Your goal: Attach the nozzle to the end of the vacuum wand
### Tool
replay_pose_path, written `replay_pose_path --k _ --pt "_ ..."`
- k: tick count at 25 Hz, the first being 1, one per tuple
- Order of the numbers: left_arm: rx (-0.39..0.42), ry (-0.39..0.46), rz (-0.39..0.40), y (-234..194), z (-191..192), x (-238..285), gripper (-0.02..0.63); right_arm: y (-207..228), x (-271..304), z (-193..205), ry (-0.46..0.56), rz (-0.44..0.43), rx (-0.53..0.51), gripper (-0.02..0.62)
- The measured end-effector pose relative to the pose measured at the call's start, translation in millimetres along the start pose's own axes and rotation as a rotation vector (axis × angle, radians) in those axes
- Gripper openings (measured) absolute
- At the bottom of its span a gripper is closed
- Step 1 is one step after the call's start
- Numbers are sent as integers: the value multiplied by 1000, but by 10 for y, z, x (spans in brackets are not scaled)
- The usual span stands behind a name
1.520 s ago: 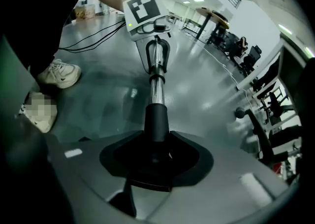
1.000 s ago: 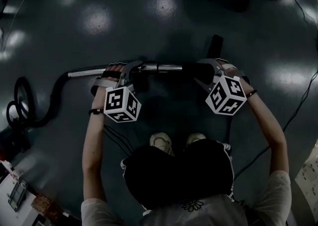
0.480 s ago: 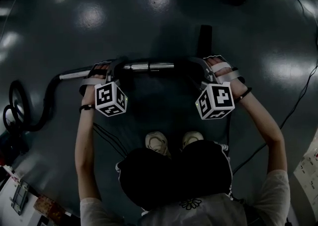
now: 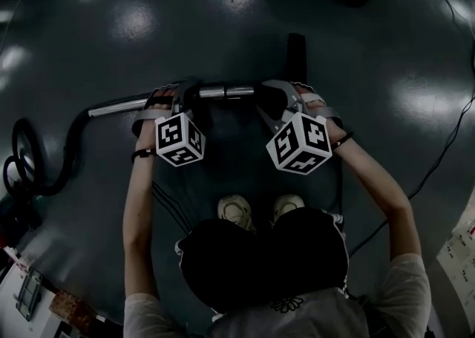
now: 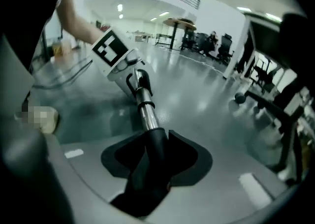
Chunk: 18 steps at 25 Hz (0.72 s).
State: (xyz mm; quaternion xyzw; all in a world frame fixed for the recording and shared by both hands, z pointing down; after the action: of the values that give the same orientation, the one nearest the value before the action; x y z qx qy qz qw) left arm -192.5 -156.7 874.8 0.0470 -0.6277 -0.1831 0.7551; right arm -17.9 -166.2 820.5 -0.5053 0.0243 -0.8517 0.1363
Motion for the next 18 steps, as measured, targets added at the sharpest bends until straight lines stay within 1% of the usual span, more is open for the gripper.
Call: replay_pose_path --k 1,2,3,4,5,6,7,9,10,12,13,14,15,16,18 --pt "-13 17 6 3 -9 -9 181 52 -19 11 26 -31 72 155" --pt "-36 40 17 12 -24 -31 190 100 -61 27 58 -40 139 155" --pt "-70 70 33 17 -38 -68 206 153 -118 44 92 -22 204 122" --pt "-117 110 48 7 -49 -124 223 220 -178 55 124 9 272 21" --pt "-176 162 55 -20 -56 -202 238 305 -239 59 156 33 343 8" --pt "-250 226 45 -69 -71 -313 244 404 -317 54 193 43 420 8" --pt "-340 299 11 -146 -102 -468 237 513 -440 35 237 47 507 8" --pt "-555 460 -104 -397 -231 -964 31 722 -892 -93 337 80 683 8" --pt "-668 543 -156 -563 -328 -1311 2 815 -1218 -218 385 113 756 8" --pt "-897 722 -229 -899 -564 -2145 2 973 -1992 -557 465 184 864 8" --pt "-1000 806 -259 -1056 -698 -2606 2 1039 -2407 -754 498 209 904 8" --pt "-1079 880 -286 -1208 -843 -3087 2 1103 -2831 -967 529 225 934 8" --pt "-1131 940 -311 -1356 -997 -3591 2 1167 -3273 -1196 557 237 954 8" --pt "-1163 988 -328 -1492 -1155 -4120 2 1226 -3741 -1436 580 250 965 8" --pt "-1207 1050 -335 -1684 -1457 -5254 2 1287 -4763 -1932 596 273 974 8"
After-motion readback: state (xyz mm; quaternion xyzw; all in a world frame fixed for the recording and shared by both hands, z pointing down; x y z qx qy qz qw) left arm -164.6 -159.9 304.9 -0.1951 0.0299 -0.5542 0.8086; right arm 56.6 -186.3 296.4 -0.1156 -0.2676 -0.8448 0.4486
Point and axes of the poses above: the fingertips, and each gripper's own axes: x forward along the fingers, y to its right, z out of its underside, the point moved 8 cm from there along -x, backward along the fingers, and after that the axes turned 6 degrees about -y, right-handed, at the moved point
